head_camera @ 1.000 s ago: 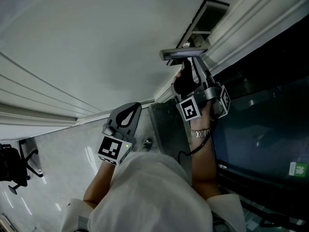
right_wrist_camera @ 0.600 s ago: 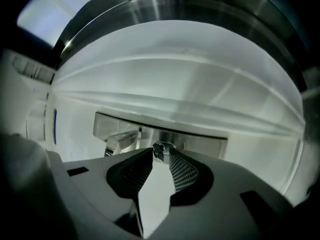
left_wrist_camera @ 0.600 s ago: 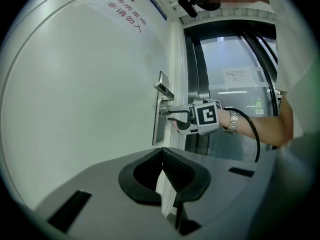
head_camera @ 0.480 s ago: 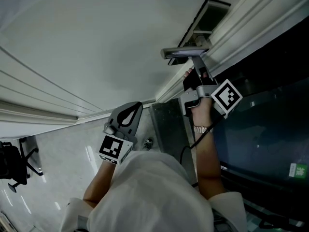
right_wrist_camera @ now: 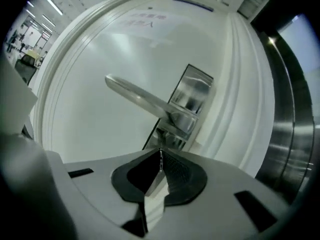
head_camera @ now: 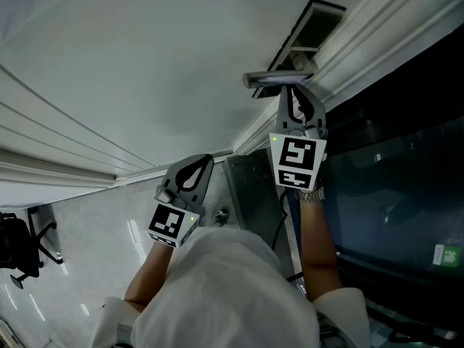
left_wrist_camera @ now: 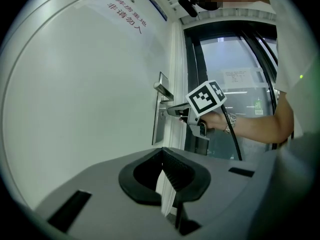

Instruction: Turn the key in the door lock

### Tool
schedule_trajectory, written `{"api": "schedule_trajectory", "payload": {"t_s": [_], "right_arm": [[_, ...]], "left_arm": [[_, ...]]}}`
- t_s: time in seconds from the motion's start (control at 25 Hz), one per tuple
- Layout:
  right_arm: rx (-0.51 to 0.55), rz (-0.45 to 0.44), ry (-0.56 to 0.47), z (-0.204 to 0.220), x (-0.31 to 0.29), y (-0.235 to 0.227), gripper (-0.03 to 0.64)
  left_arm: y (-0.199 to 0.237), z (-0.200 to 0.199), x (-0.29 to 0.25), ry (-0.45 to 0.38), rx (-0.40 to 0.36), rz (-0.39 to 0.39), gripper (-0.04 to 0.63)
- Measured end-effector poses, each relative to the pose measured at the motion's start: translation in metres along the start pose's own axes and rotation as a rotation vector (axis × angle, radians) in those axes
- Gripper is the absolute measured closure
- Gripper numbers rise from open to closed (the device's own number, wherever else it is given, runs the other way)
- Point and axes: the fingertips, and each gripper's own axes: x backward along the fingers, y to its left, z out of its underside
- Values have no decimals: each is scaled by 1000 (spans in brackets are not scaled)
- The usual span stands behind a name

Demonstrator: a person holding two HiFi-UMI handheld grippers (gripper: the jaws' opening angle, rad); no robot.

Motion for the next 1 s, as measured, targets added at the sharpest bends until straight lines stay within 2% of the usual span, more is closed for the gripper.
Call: {"api": "schedule_trajectory", "payload": {"t_s": [0.04, 0.12, 0.2, 0.28, 0.44, 0.48, 0.56, 0.6, 0.68, 0.88, 1.0], "right_arm": [[-12, -3, -30, -4, 5, 1, 606], [-104, -32, -65, -9, 15, 3, 580], [-319, -88, -78, -10, 25, 5, 541], [-693, -177, -100, -7, 33, 3, 537], [-1606, -394, -58, 21, 24, 3, 537], [-1794, -436, -66, 27, 20, 3, 537], [-2056, -479, -91, 34, 13, 3, 537], [-2140, -488, -101, 36, 12, 3, 537], [-2225, -489, -123, 39, 8, 1, 537], [-2272, -448, -156, 39, -2, -10, 538], [-2270, -433, -126, 40, -13, -10, 539]], "left_arm": [[-1, 0, 0, 1, 1, 2, 589], [-1, 0, 0, 1, -1, 6, 589], [-1, 0, 1, 0, -1, 6, 589], [0, -1, 1, -4, -1, 5, 589], [0, -1, 2, 1, -6, 4, 589], [0, 0, 2, 4, -7, 2, 589], [0, 4, 3, 14, -11, -1, 589], [1, 4, 3, 14, -13, -1, 589], [0, 1, 1, 9, -12, 0, 589], [1, 4, 3, 14, -7, -7, 589], [2, 4, 1, 9, -10, -10, 589]]}}
